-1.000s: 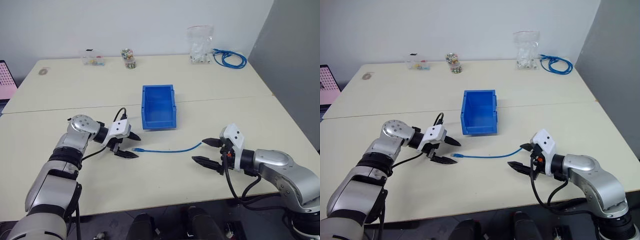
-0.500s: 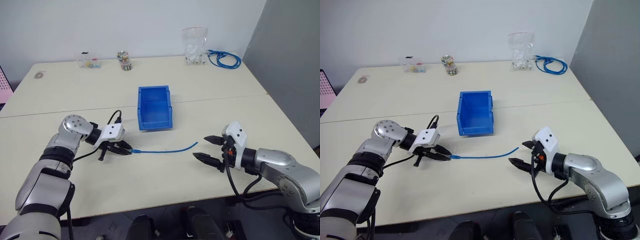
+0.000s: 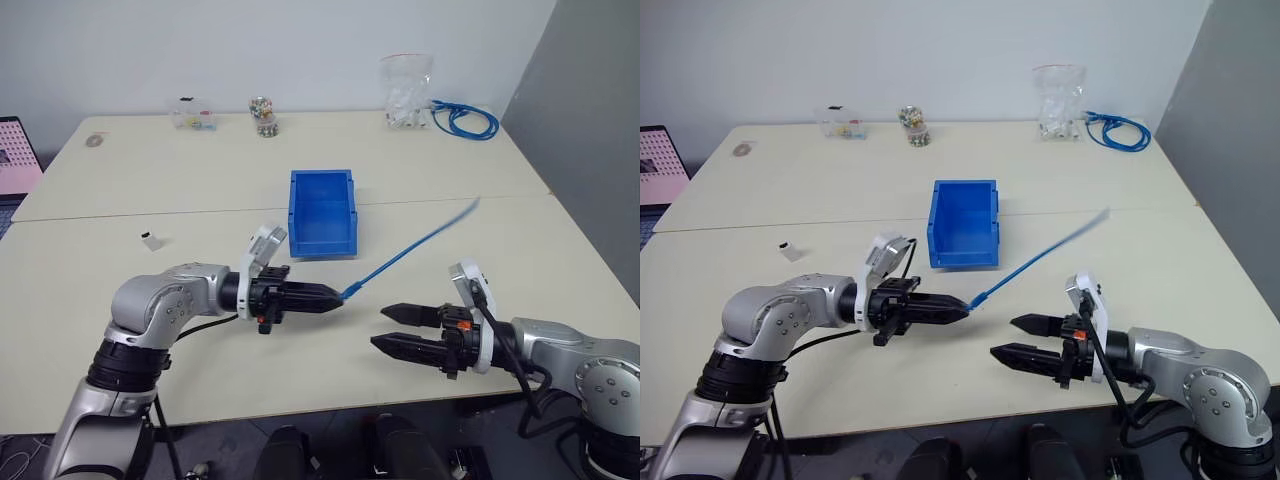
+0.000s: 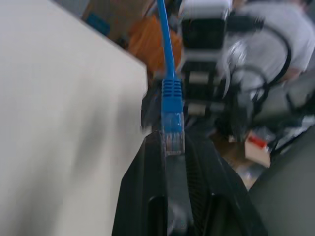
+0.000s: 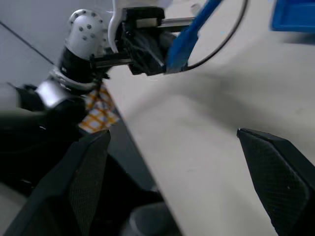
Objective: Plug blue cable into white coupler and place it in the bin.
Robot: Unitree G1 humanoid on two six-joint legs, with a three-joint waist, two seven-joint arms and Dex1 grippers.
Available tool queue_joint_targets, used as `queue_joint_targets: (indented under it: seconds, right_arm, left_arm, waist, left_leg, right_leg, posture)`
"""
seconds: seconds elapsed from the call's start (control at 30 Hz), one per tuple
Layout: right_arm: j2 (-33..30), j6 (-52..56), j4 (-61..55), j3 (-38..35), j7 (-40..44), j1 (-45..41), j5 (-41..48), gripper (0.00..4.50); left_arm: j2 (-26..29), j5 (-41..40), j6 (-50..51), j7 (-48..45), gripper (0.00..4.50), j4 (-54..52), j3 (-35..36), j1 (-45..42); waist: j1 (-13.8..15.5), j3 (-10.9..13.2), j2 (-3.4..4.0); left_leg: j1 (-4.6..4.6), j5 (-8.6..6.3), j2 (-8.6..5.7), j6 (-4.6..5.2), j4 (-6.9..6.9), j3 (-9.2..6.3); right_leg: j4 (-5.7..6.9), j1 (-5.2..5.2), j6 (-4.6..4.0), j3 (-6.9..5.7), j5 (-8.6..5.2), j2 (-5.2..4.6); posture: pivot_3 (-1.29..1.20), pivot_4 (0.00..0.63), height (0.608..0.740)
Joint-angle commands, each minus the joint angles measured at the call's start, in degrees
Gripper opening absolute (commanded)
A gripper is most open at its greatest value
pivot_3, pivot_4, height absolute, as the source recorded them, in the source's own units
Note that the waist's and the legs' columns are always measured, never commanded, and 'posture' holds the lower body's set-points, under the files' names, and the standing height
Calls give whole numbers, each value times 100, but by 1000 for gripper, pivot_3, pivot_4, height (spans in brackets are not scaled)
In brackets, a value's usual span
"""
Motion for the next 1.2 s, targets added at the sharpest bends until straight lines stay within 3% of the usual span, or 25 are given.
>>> queue_joint_targets:
  seconds: [0.03,0.23,0.4,0.53,1.0,1.2]
  right_arm:
    - [53,-225,338,17,-863,-246,1232,4334]
    - [-227,-751,705,294,-1745,-640,2706,4334]
    - [-370,-1037,809,565,-2039,-736,3003,4334]
    - [-417,-1176,802,728,-2077,-745,3041,3634]
    - [-626,-1440,755,911,-2061,-672,2965,269]
    - [-682,-1448,781,941,-2037,-738,2981,193]
  left_arm:
    - [-440,-1248,712,1431,227,-566,543,309]
    - [-475,-2221,906,2394,227,-926,718,768]
    - [-345,-2694,809,2763,227,-978,644,832]
    - [-274,-2878,699,2927,227,-929,579,809]
    - [-198,-2985,440,2998,227,-887,426,804]
    - [-142,-2854,330,2896,227,-925,380,824]
  waist:
    - [-26,0,0]
    - [-55,0,0]
    - [-28,0,0]
    - [-2,0,0]
    - [18,0,0]
    - [20,0,0]
  left_leg:
    - [0,0,0,0,-1,-2]
    - [0,1,-2,0,-8,-3]
    - [-6,1,-9,-1,-5,1]
    - [-5,1,-11,-1,-6,5]
    - [-6,1,-10,-1,-7,5]
    - [-7,1,-10,-1,-7,6]
  right_leg:
    - [0,-2,4,1,3,5]
    - [4,-7,1,3,2,14]
    - [-2,-7,1,7,1,12]
    - [-4,-7,2,9,2,11]
    - [-7,-8,2,9,2,12]
    - [-8,-8,2,9,2,12]
  posture:
    - [0,150,740]
    - [0,150,740]
    - [0,150,740]
    - [0,150,740]
    - [0,150,740]
    - [0,150,740]
